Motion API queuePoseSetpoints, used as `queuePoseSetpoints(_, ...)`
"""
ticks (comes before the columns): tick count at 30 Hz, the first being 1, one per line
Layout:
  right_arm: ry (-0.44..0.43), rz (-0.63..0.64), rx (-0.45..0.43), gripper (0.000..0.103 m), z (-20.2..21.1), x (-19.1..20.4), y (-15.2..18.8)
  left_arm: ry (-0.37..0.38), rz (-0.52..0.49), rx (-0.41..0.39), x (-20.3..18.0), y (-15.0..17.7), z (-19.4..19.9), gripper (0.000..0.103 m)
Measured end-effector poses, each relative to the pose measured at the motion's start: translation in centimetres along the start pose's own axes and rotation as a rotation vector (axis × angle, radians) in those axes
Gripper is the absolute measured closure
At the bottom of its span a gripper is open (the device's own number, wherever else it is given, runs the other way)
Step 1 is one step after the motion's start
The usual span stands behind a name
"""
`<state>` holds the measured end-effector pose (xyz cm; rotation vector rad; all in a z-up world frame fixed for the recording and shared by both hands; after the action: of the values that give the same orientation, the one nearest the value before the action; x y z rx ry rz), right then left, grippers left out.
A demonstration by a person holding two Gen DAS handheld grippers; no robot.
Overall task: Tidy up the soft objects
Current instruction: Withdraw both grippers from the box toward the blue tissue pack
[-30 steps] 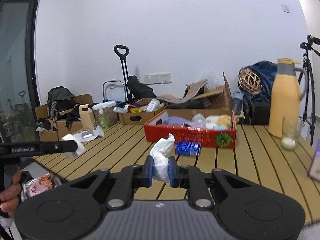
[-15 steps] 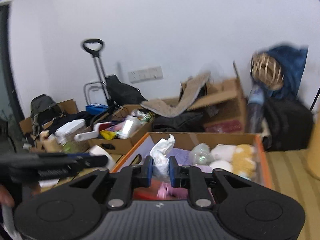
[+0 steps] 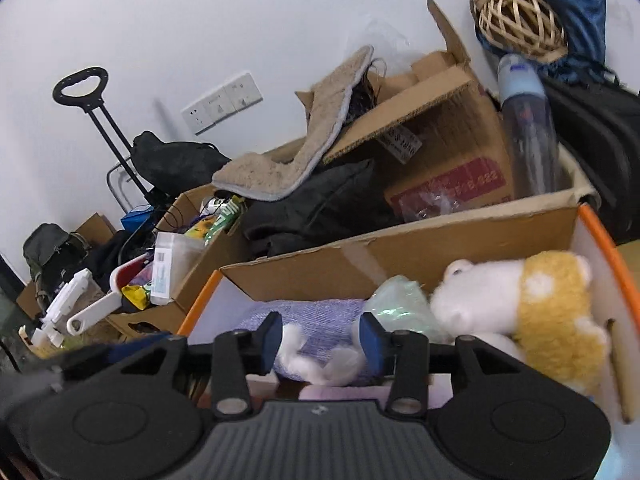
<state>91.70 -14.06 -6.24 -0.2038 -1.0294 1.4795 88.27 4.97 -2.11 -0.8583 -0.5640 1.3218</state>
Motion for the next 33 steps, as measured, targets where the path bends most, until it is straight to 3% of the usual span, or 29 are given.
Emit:
queuePoseSetpoints(7,-0.002,0.144,-0.113,0.058,10.9,1.8,0.8,-0.001,-0.004,-0.132,-1.0,0.6,9.8,0.031)
queuePoseSetpoints(10,0.048,0.23,-0.175,0.052,16.7,2.5,2.9,0.048,-0.015,-0.177,-2.6,2.3,14.7,0.026)
queuePoseSetpoints(14,0.086,0.261,-0.207,0.048,22.9,2.4,7.9,0.097,-0.052,-0.219,-4.9,6.2,20.9,0.019)
queuePoseSetpoints(19,0.088,0.229,-0.19,0.048,27.6,1.6,16.2,0.043,-0.111,-0.235,-7.5,12.5,26.3,0.014)
queuePoseSetpoints(23,0.118,0.231,-0.163,0.048,29.8,1.8,21.9,0.044,-0.071,-0.223,-9.4,18.6,29.4,0.013)
queuePoseSetpoints(27,0.105,0.197,-0.15,0.048,32.6,2.8,27.1,0.052,0.033,-0.18,-9.9,24.2,31.7,0.01)
queuePoseSetpoints(31,0.042,0.164,-0.151,0.047,34.9,3.8,31.0,0.044,0.054,-0.156,-10.1,27.1,33.6,0.01)
queuePoseSetpoints(33,0.053,0.16,-0.143,0.047,35.5,3.9,32.0,0.039,0.046,-0.17,-10.2,27.5,34.7,0.009)
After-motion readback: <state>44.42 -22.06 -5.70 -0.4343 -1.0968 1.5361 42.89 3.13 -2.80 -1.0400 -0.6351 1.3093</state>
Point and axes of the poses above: each gripper's, at about its wrist camera, not at the fingertips, and z roughly against the way its jaws point, x to its left, y to its underside, the point moved 8 cm from there along -z, roughly the way its jaws point, and after that the axes turned 3 degrees about x, right-handed, at the moved point
